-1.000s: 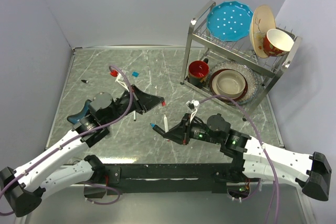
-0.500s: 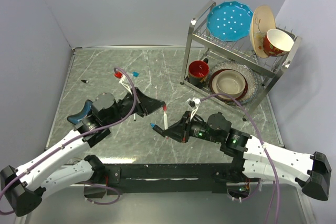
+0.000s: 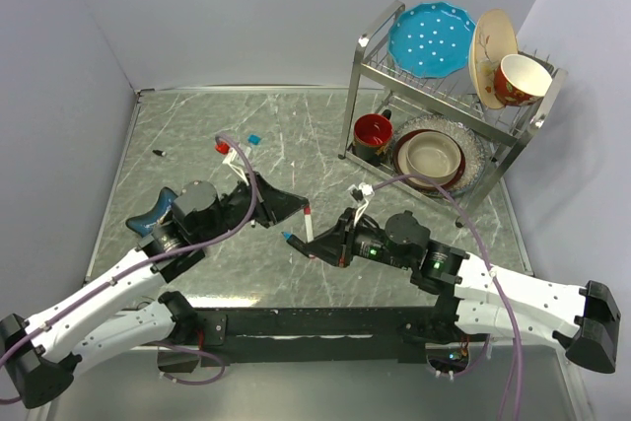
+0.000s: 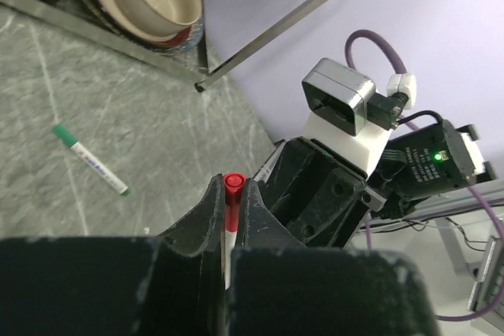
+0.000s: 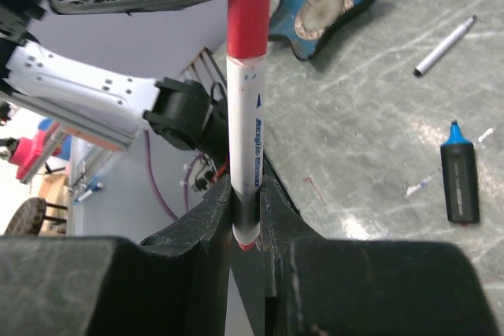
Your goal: Insert the pens into the pen caps
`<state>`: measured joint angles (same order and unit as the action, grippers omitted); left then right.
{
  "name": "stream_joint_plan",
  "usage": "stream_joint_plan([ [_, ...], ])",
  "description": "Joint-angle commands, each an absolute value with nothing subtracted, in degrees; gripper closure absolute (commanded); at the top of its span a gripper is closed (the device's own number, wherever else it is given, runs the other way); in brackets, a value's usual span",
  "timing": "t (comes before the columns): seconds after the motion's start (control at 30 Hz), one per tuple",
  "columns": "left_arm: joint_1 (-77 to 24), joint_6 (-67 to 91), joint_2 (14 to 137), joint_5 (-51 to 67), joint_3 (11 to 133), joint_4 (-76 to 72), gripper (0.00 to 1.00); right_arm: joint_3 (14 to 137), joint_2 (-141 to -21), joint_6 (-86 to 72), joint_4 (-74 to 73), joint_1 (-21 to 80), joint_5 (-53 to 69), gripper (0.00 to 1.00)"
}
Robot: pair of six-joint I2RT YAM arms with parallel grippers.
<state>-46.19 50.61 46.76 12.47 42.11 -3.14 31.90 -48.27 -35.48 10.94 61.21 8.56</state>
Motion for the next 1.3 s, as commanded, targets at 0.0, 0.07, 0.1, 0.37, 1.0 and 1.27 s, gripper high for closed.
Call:
stream_joint_plan([
  [0.0, -47.90, 48.25, 45.09, 11.08, 41.04, 3.42, 0.99, 35.95, -49.74, -33.66, 13.53, 60.82, 3.16, 1.00],
  [0.07, -48.34, 48.16, 45.09, 11.60, 40.52, 2.73, 0.99, 36.47, -51.23, -33.40, 13.89, 60.91, 2.99, 1.00],
  [0.1, -48.43, 48.08, 45.09, 12.82, 40.34, 2.12, 0.99, 36.74, -51.59, -33.49, 13.89, 60.91, 3.08, 1.00],
  [0.37, -49.13, 46.76, 45.97, 14.77, 42.89, 4.93, 0.67, 39.99, -51.94, -27.70, 8.35, 60.91, -0.27, 1.00],
  [1.0, -49.04, 38.41, 39.90, 4.30, 48.52, 3.96, 0.34, 40.25, -49.75, -29.36, 7.83, 62.49, 13.44, 1.00],
  [1.27, -49.04, 39.37, 40.16, 7.99, 46.41, -1.41, 0.37, 40.96, -50.36, -30.14, 8.52, 63.63, 13.71, 1.00],
])
